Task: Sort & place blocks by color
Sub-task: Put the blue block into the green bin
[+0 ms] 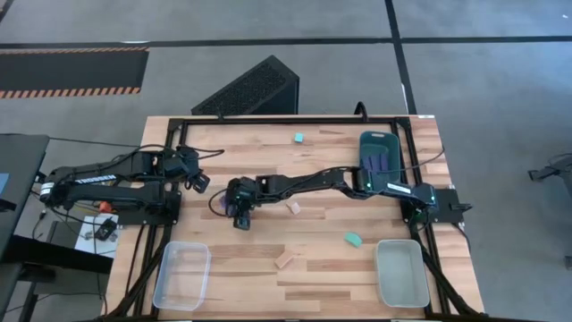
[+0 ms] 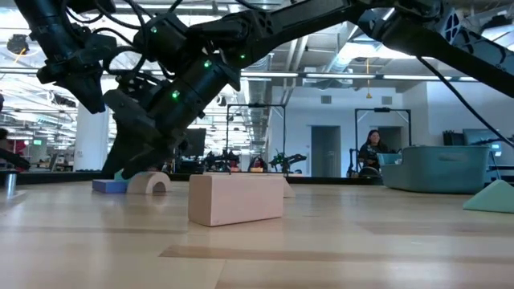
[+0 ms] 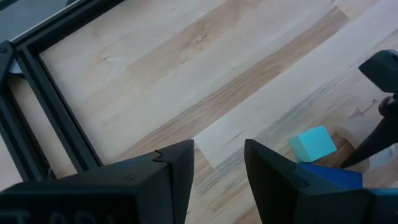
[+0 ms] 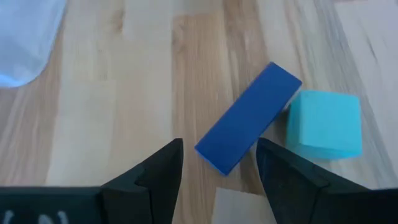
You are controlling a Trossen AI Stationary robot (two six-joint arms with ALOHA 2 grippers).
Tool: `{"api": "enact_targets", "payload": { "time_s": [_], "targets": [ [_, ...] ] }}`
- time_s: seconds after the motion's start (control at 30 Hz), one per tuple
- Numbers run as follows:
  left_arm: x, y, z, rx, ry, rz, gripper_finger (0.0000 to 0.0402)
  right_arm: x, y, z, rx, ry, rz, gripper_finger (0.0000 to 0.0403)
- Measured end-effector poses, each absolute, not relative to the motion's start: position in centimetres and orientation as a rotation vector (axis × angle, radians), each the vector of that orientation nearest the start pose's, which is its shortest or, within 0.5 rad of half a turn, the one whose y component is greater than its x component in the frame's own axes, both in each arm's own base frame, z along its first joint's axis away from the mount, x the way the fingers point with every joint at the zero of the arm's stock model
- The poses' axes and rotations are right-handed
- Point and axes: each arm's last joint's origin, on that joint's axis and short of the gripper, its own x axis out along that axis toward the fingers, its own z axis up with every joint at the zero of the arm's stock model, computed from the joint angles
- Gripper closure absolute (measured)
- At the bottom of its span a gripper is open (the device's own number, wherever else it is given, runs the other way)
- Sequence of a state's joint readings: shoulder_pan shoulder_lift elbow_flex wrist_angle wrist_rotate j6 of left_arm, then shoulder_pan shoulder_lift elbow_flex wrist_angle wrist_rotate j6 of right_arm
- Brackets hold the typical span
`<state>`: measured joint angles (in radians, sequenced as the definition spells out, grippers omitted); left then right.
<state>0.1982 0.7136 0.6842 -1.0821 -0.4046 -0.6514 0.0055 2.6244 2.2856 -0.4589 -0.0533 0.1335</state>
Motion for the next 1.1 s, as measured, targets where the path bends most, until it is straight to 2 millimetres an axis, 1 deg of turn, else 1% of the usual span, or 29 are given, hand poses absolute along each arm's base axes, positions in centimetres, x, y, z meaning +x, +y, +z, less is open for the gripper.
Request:
{"api": "enact_targets", "payload": {
  "time_s": [0.3, 0.47, 0.6, 0.73, 0.83, 0.9, 0.97, 1.1],
  "targets": [
    [10.5, 3.3, 24.4, -0.450, 0.898, 0.877, 0.0274, 56.8, 2.0, 14.0, 0.159, 0.786, -0.138, 0.0166],
    [10.5, 3.3, 24.4, -0.450, 0.898, 0.877, 0.0274, 56.8, 1.8, 14.0, 0.168, 0.785, -0.161, 0.0158],
    [10.5, 3.3, 24.4, -0.454, 0.897, 0.878, 0.0274, 56.7, 1.4, 12.8, 0.210, 0.820, -0.180, 0.0158],
    [10.4, 3.3, 24.4, -0.455, 0.897, 0.877, 0.0274, 56.4, 1.1, 12.5, 0.239, 0.863, -0.202, 0.0157],
    [10.5, 3.3, 24.4, -0.455, 0.897, 0.877, 0.0274, 56.4, 0.8, 12.1, 0.215, 0.865, -0.204, 0.0158],
    [10.4, 3.3, 24.4, -0.454, 0.897, 0.877, 0.0274, 56.5, 0.6, 12.1, 0.215, 0.859, -0.208, 0.0162],
    [10.5, 3.3, 24.4, -0.454, 0.897, 0.877, 0.0274, 56.5, 0.0, 12.1, 0.228, 0.861, -0.220, 0.0170],
    [10.4, 3.3, 24.5, -0.452, 0.896, 0.880, 0.0274, 56.4, -0.5, 12.1, 0.236, 0.862, -0.230, 0.0206]
  ]
}}
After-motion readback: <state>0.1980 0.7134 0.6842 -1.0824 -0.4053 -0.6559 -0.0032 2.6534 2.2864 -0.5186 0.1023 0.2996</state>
